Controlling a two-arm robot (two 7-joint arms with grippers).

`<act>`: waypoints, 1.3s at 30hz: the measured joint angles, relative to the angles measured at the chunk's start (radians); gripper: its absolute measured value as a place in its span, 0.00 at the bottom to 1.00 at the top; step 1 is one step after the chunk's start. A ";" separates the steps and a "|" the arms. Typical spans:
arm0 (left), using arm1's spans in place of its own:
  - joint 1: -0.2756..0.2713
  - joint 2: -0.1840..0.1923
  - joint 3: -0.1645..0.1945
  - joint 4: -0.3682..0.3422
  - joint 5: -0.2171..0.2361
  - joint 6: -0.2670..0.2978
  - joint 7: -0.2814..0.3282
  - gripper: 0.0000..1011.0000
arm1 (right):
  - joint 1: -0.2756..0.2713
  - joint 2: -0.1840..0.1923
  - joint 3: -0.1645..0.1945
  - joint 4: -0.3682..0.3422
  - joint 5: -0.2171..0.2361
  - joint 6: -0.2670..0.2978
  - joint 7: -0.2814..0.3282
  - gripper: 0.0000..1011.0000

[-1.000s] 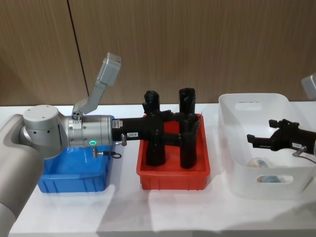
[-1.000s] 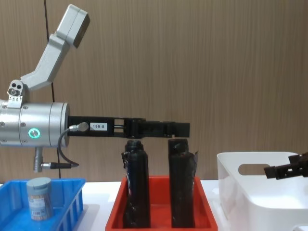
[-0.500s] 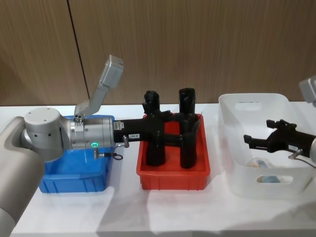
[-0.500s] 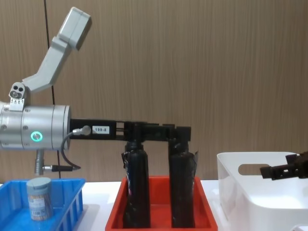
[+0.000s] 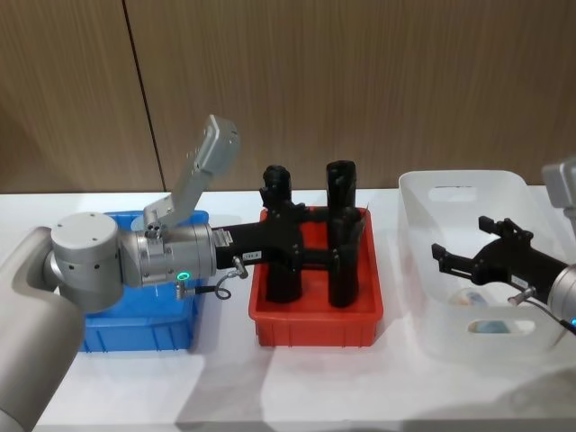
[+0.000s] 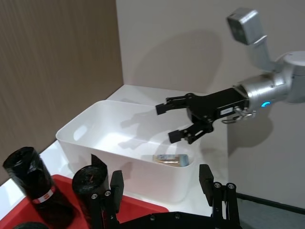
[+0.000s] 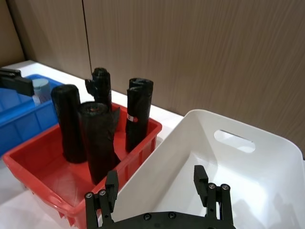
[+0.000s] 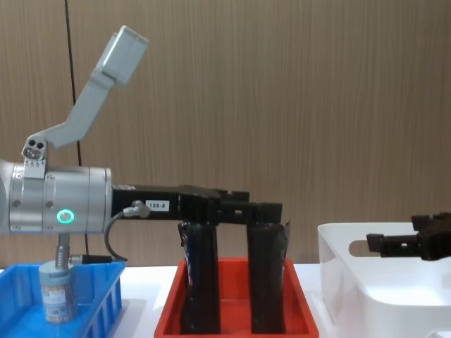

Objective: Pick the cotton swabs from the blue box and place them into the white box.

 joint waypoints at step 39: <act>0.195 0.038 0.036 -0.279 0.086 -0.065 0.504 0.99 | -0.285 -0.079 0.049 -0.295 -0.009 -0.211 -0.314 0.99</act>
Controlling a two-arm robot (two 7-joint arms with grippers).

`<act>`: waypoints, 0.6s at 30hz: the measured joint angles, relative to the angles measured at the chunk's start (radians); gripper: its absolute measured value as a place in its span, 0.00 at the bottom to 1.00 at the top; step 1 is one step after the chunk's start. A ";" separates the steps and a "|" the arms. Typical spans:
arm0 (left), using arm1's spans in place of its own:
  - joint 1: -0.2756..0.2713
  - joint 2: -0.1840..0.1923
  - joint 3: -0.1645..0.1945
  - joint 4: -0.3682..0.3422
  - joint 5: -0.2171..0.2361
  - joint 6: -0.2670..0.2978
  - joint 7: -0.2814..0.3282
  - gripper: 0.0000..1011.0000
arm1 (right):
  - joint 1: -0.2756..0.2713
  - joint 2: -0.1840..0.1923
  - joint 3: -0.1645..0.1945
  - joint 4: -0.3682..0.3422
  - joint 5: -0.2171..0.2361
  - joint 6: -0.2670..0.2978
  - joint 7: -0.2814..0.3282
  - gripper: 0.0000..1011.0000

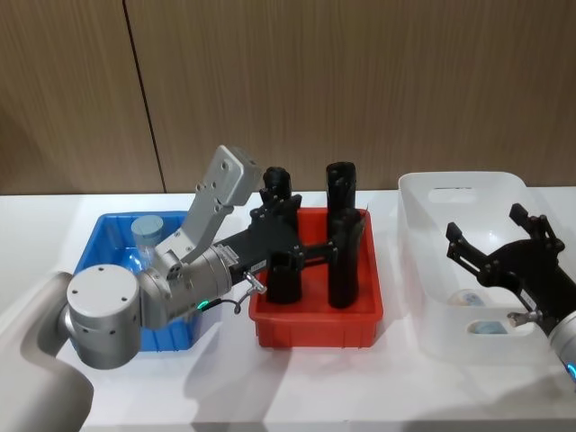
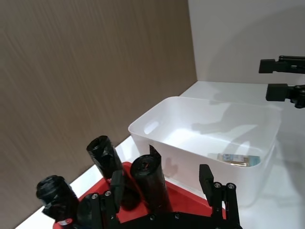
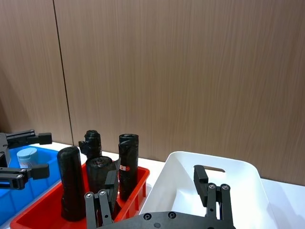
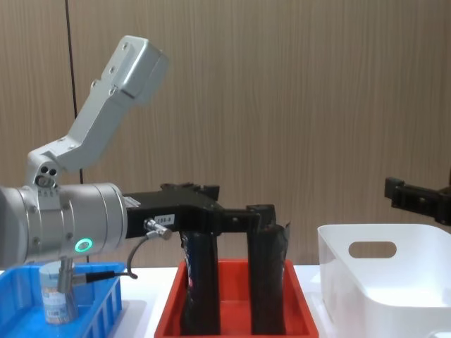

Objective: Pick the cotton swabs from the blue box and place them into the white box.

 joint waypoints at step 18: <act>0.092 0.018 0.017 -0.132 0.041 -0.031 0.240 0.99 | 0.000 0.000 -0.001 0.000 0.000 0.000 0.000 0.99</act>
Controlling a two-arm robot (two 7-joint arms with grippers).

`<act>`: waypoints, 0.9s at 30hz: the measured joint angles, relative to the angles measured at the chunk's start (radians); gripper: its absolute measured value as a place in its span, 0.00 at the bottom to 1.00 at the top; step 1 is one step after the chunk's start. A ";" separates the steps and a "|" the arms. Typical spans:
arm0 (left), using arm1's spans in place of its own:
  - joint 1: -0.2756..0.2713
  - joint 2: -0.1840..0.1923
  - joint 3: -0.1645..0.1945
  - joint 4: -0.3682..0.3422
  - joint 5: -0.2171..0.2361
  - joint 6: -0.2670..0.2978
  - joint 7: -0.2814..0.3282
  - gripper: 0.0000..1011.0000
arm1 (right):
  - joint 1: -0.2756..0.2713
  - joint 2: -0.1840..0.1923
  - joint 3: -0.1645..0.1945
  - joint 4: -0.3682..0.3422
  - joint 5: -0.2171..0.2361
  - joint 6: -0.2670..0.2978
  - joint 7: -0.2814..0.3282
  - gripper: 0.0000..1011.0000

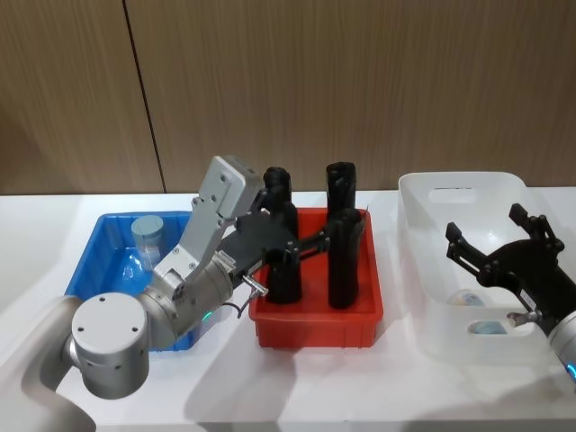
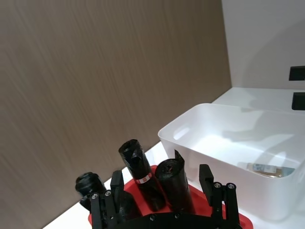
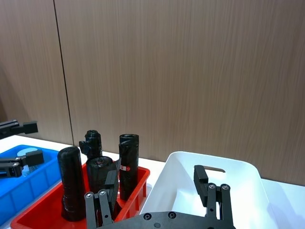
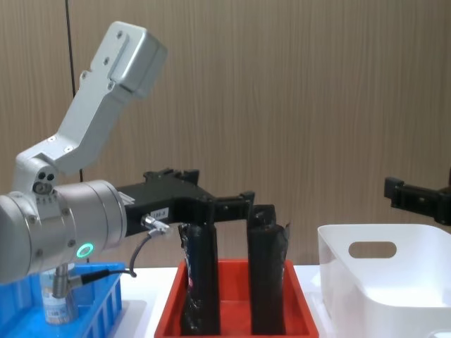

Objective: Pick the cotton swabs from the blue box and place them into the white box.

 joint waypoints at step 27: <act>0.108 0.021 0.019 -0.155 0.047 -0.036 0.281 0.99 | 0.000 0.000 0.000 0.000 0.000 0.000 0.001 0.99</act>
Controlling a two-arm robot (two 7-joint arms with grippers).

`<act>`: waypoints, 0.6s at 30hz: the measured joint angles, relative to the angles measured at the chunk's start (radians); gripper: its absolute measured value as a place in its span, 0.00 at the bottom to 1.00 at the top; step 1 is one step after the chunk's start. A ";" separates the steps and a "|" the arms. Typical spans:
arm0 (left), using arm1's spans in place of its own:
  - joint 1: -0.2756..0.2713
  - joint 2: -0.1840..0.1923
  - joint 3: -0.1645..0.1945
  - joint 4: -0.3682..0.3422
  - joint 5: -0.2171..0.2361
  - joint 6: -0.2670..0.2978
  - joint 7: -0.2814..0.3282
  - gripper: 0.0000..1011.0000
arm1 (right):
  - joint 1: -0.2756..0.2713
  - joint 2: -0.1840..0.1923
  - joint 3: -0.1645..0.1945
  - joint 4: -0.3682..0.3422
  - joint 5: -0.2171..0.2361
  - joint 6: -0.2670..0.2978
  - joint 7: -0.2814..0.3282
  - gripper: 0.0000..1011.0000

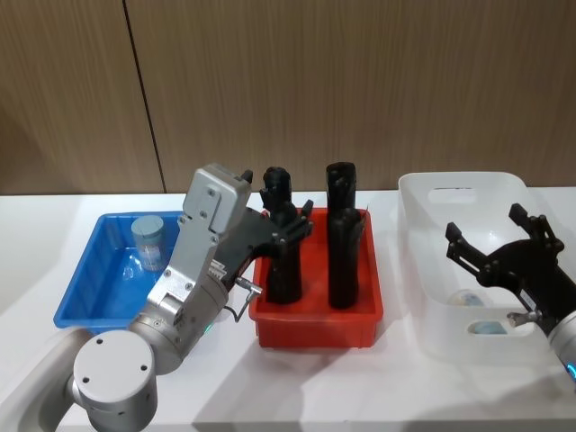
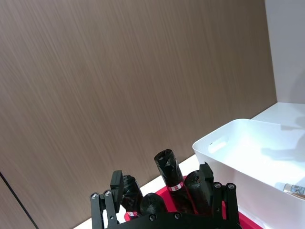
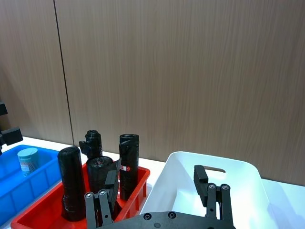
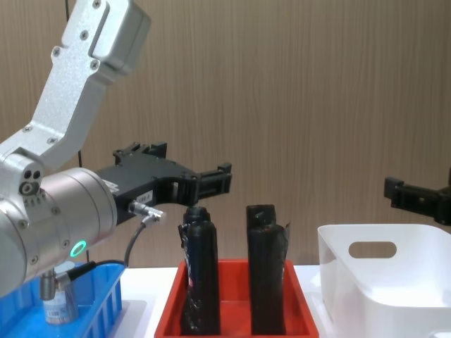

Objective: Pick the cotton swabs from the blue box and place them into the white box.

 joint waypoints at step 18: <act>0.000 0.000 0.000 0.000 0.000 0.000 0.002 0.99 | 0.000 0.000 0.001 0.001 0.000 0.000 0.002 0.99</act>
